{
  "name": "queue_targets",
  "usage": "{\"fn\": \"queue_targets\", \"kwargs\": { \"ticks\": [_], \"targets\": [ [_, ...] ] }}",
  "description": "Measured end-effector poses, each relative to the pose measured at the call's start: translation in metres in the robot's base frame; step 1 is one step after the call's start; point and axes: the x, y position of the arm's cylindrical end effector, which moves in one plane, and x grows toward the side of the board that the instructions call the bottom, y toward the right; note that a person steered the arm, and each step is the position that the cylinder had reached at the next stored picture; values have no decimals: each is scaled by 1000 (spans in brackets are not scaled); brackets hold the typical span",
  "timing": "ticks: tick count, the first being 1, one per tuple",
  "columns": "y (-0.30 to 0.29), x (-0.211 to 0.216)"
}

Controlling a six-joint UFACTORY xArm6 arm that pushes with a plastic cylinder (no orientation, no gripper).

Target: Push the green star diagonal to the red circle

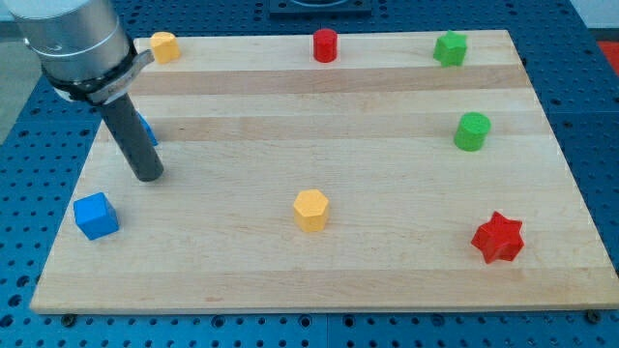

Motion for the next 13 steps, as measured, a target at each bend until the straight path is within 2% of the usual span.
{"fn": "queue_targets", "kwargs": {
  "ticks": [1, 2, 3, 4, 5, 6, 7, 8, 9, 10, 12, 13],
  "targets": [
    [111, -3],
    [200, -48],
    [289, -115],
    [429, -133],
    [480, -223],
    [446, -274],
    [323, -249],
    [300, -227],
    [346, -270],
    [432, -263],
    [275, -156],
    [268, -145]
  ]
}}
